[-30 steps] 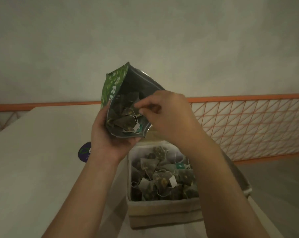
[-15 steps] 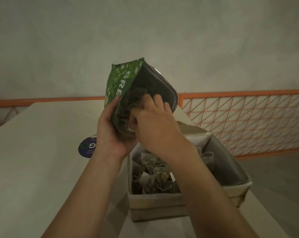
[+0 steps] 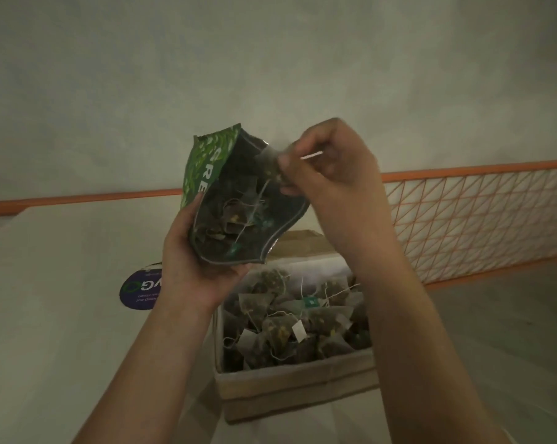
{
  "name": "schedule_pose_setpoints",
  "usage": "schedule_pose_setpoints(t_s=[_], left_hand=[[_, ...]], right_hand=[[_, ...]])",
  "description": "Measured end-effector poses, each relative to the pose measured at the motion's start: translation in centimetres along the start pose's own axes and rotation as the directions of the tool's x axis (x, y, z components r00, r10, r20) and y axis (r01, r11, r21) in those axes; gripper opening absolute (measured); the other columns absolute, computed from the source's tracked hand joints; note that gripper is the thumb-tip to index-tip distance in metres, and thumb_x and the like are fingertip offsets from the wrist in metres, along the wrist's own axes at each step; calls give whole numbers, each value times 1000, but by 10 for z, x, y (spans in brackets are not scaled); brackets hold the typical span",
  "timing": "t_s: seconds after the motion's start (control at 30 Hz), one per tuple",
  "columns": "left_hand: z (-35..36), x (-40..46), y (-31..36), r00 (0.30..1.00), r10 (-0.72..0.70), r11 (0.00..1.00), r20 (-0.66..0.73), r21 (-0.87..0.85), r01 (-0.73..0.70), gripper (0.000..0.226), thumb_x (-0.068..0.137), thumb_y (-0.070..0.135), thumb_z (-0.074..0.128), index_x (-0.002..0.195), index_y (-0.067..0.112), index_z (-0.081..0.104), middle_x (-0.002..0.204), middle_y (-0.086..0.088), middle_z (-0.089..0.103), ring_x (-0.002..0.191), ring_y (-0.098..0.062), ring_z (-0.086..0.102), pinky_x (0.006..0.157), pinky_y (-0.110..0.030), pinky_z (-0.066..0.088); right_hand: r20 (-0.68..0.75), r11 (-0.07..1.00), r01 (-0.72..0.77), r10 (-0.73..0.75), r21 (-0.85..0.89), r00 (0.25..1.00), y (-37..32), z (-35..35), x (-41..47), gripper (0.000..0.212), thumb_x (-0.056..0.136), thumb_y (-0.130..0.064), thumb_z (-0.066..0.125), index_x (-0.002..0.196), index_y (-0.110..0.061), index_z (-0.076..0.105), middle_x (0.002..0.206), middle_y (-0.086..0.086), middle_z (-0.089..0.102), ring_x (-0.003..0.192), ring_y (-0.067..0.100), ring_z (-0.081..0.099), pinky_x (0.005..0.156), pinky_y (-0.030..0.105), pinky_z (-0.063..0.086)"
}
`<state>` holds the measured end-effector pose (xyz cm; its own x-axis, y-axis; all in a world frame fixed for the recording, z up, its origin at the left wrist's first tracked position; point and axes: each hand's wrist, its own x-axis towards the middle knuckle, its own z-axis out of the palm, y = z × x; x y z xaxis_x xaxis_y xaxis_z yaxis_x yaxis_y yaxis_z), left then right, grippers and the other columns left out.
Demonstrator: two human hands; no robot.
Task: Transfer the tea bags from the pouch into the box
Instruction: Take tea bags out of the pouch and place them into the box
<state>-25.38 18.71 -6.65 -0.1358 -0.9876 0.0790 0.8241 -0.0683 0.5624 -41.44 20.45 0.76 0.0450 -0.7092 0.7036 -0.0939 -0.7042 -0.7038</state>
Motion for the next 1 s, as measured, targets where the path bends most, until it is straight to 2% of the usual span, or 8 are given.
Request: schedule_pose_setpoints(t_s=[0.1,0.27,0.43,0.53,0.63,0.73,0.83,1.0], left_hand=[[-1,0,0,1000,-10,999,2,-41,10,44,99,45,46,123,18,71,138,-12,63,125,-32,60,95,-42,54],[-2,0,-1,1000,-16,996,1,-83,17,43,99,43,48,123,16,71,139,-12,62,131,-32,56,102,-44,49],[1,-2,-3,1000,-17,996,-15,-91,16,42,97,43,52,120,16,72,135,-14,64,127,-34,58,102,-47,49],[4,-4,-5,1000,-12,997,-19,-83,10,42,97,43,51,121,16,71,129,-13,68,117,-34,65,95,-48,55],[9,-6,-4,999,-31,997,10,-71,31,44,100,43,45,121,13,69,123,-11,70,102,-28,69,82,-40,60],[10,-8,-3,1000,-19,999,14,-49,20,45,102,43,41,117,9,68,111,-11,71,90,-24,71,69,-32,60],[9,-8,-2,1000,20,999,-9,-32,-20,45,100,43,44,113,10,70,110,-11,73,90,-25,72,68,-32,60],[7,-7,0,998,46,996,-44,-71,-49,45,97,41,50,91,10,82,107,-12,74,85,-27,75,69,-35,61]], right_hand=[[-114,987,-1,20,163,993,-3,-9,-11,12,95,-2,55,94,-13,50,101,20,60,92,34,66,72,47,60],[-186,991,7,18,132,982,-1,-27,-36,9,98,-2,50,100,-11,50,99,11,61,90,28,64,68,32,55],[25,961,-152,162,-231,986,23,-27,-63,14,89,-6,65,90,-20,61,93,-3,64,88,13,62,76,22,53],[-19,860,-40,35,-508,999,29,-16,-70,10,82,-20,72,88,-26,67,98,-11,54,99,9,51,84,14,39],[19,794,125,-142,-595,990,22,2,-63,11,82,-21,70,93,-20,73,95,-6,58,95,12,50,81,15,39],[133,702,221,-179,-677,975,19,24,-44,15,84,-7,67,95,-12,76,90,3,66,88,19,57,76,23,47],[236,556,260,-117,-790,965,14,39,-22,25,81,2,61,99,-10,75,92,9,67,88,25,57,74,34,52],[263,440,233,8,-867,965,7,50,1,20,94,-17,54,105,-21,70,85,-3,63,66,14,48,59,22,36]])
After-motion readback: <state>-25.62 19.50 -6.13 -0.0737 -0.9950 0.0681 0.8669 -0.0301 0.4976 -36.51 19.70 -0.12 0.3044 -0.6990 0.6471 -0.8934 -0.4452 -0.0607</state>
